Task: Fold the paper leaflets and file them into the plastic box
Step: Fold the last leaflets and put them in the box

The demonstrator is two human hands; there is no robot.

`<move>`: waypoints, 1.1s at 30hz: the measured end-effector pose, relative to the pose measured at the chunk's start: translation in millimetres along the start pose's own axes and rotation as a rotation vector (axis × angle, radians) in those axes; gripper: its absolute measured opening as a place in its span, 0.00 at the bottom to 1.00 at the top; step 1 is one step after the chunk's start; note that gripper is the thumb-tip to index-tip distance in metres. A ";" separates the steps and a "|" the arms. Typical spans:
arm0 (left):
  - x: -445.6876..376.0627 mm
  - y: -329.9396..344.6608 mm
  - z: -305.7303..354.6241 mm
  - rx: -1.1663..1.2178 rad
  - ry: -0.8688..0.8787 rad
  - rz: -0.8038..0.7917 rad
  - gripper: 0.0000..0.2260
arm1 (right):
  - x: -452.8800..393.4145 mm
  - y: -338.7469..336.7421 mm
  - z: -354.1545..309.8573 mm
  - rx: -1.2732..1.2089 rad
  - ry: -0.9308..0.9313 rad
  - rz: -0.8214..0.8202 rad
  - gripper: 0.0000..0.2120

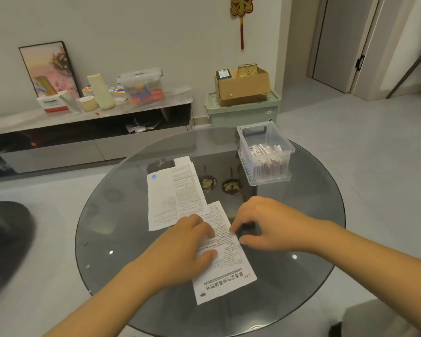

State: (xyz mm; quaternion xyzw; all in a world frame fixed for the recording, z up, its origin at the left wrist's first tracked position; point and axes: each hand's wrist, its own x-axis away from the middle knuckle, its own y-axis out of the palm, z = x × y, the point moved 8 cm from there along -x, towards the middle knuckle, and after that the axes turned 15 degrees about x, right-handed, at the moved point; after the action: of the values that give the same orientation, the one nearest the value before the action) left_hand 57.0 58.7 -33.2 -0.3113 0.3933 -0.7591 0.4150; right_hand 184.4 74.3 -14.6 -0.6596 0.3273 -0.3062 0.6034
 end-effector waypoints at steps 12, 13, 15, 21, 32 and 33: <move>10.4 11.9 -6.3 0.007 0.020 -0.104 0.29 | 5.7 23.1 -26.6 0.034 -0.146 -0.243 0.37; 9.7 12.3 -8.3 0.021 0.016 -0.118 0.29 | 4.5 24.1 -25.6 0.019 -0.132 -0.237 0.37; 9.1 13.1 -11.7 0.066 0.001 -0.161 0.30 | 2.1 26.1 -24.1 -0.005 -0.104 -0.214 0.35; 11.8 6.0 -18.4 0.223 -0.046 -0.243 0.30 | -4.6 27.3 -20.9 -0.013 -0.060 -0.157 0.31; 12.4 2.3 -18.4 0.179 0.012 -0.190 0.34 | -13.2 27.6 -12.6 -0.121 0.077 -0.019 0.16; 11.8 -0.1 -17.4 0.199 0.025 -0.155 0.32 | -13.8 27.8 -11.5 -0.149 0.084 -0.019 0.14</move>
State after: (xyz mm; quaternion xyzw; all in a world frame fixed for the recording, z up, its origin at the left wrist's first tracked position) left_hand 37.6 54.3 -40.0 -0.2887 0.2957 -0.8280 0.3791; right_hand 165.2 77.0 -41.5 -0.6922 0.3678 -0.3143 0.5355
